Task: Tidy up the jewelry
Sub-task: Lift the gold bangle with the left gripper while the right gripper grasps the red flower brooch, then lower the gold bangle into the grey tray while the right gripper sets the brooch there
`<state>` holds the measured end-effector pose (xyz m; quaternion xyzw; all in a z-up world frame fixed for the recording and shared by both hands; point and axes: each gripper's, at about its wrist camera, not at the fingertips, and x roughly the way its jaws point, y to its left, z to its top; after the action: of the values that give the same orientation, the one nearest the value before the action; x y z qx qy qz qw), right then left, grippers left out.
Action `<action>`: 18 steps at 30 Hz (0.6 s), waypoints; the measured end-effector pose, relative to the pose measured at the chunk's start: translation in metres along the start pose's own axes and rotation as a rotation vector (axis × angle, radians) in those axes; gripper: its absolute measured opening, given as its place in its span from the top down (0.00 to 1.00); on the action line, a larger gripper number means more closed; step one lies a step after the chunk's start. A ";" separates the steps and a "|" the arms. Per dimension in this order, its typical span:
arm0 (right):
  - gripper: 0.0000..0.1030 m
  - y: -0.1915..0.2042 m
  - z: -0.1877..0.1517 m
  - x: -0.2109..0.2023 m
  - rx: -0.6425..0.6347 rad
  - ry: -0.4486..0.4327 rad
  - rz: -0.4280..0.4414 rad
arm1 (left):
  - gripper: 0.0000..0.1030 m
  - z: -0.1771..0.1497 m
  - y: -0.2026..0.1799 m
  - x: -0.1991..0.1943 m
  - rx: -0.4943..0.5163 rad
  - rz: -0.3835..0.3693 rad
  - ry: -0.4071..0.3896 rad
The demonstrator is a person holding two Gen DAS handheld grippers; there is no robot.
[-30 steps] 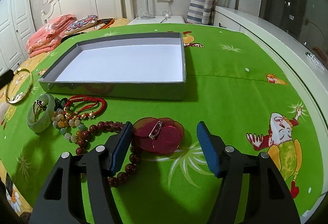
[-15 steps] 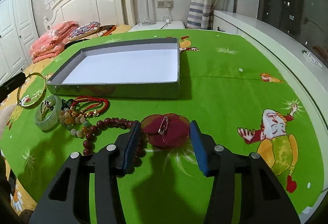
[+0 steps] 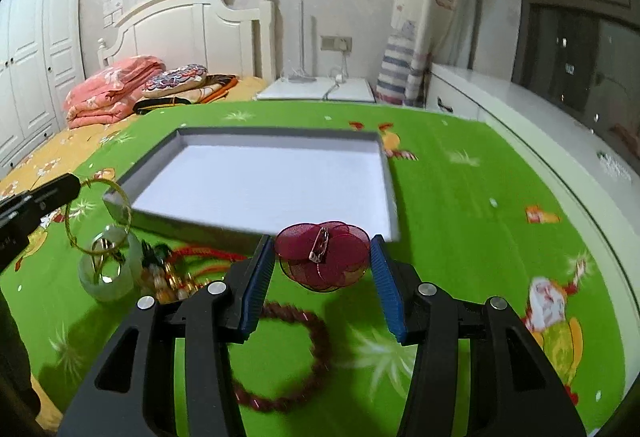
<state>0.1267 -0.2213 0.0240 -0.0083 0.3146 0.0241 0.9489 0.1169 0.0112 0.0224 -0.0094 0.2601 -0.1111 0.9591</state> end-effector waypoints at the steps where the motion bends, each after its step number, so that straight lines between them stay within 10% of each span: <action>1: 0.54 0.002 0.003 0.002 -0.004 -0.003 0.001 | 0.96 0.003 0.001 0.004 -0.002 0.002 0.000; 14: 0.54 0.020 0.030 0.013 -0.022 -0.034 0.022 | 0.97 0.023 0.021 0.015 -0.059 -0.020 -0.010; 18: 0.54 0.024 0.017 0.005 -0.035 -0.020 0.048 | 0.57 -0.003 0.040 0.015 -0.115 -0.009 0.047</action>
<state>0.1396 -0.1965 0.0344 -0.0170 0.3046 0.0526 0.9509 0.1364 0.0472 0.0089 -0.0630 0.2886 -0.1004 0.9501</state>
